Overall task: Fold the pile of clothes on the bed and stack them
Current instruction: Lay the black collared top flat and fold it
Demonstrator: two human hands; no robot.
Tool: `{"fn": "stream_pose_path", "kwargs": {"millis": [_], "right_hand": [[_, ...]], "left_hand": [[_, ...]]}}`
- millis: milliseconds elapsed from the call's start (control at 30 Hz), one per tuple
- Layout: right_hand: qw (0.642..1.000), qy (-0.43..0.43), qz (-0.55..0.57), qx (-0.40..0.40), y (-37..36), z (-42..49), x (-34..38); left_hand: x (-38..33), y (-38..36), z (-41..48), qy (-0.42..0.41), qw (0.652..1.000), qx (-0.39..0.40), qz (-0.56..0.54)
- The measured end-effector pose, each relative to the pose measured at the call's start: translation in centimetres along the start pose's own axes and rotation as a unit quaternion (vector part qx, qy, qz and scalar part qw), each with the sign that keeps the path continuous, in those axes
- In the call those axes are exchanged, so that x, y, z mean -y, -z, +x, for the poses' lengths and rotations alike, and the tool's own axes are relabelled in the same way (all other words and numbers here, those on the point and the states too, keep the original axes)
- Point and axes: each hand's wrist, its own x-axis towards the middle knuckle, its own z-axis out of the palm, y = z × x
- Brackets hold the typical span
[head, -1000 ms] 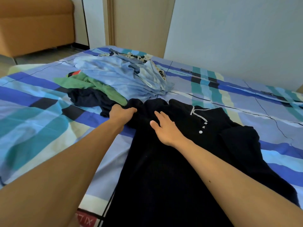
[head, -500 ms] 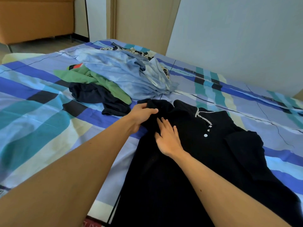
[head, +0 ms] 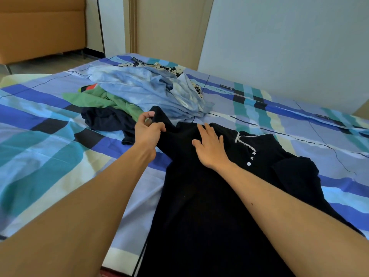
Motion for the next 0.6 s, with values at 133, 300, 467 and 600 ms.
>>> {"fn": "stream_pose_path", "kwargs": {"millis": [133, 300, 467, 600], "right_hand": [[0.976, -0.022, -0.083, 0.200, -0.3, 1.8, -0.6], [0.994, -0.004, 0.093, 0.050, 1.5, 0.3, 0.8], [0.823, -0.148, 0.539, 0.107, 6.1, -0.6, 1.6], [0.759, -0.174, 0.609, 0.152, 7.7, -1.6, -0.7]], "left_hand": [[0.0, 0.4, -0.5, -0.067, 0.989, 0.059, 0.114], [-0.4, 0.5, -1.0, -0.140, 0.935, 0.094, 0.312], [-2.3, -4.0, -4.4, -0.189, 0.894, 0.259, 0.312], [-3.9, -6.4, -6.5, -0.028, 0.909, 0.397, 0.122]]}}
